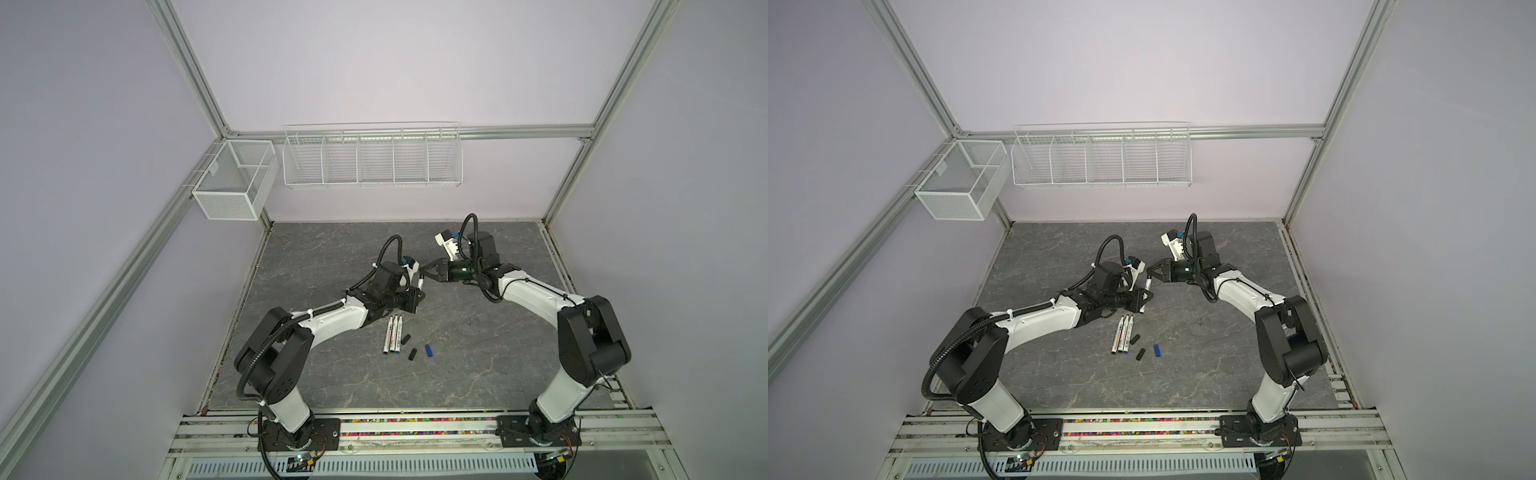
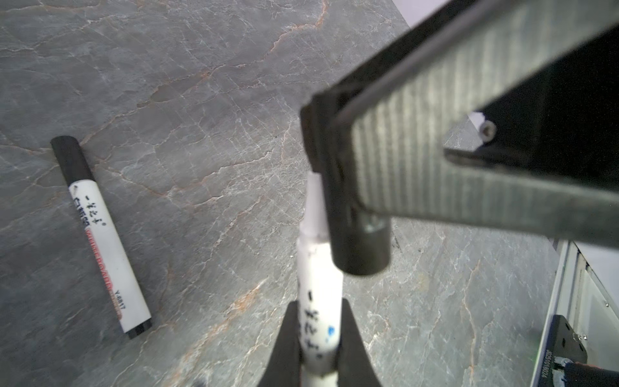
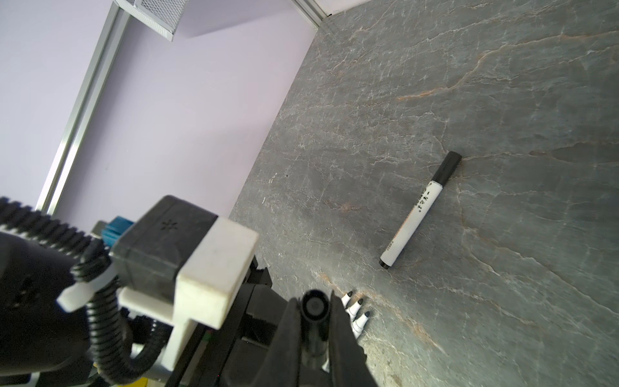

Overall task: Insert the pens into the pen caps
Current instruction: 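Bring the black cap over the marker tip held by the left gripper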

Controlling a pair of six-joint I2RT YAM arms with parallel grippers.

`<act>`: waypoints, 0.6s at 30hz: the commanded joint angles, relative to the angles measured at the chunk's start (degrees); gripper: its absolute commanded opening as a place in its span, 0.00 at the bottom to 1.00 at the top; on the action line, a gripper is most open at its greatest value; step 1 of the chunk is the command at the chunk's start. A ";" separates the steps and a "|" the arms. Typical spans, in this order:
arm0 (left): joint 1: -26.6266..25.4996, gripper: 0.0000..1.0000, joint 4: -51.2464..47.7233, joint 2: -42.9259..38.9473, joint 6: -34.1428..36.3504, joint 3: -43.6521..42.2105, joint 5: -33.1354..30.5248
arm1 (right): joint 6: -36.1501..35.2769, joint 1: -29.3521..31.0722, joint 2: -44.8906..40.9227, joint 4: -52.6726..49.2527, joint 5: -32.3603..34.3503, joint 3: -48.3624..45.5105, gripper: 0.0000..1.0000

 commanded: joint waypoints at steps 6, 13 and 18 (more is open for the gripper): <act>0.27 0.00 0.88 0.84 0.09 1.42 0.01 | 4.29 -1.64 -2.49 6.45 3.42 -2.80 0.08; 0.27 0.00 0.62 1.14 0.15 1.61 0.27 | 10.13 -4.52 -2.67 13.62 5.38 -4.68 0.08; 0.18 0.00 0.71 1.38 0.26 1.78 0.48 | 11.41 -3.66 0.20 15.08 2.54 -2.57 0.09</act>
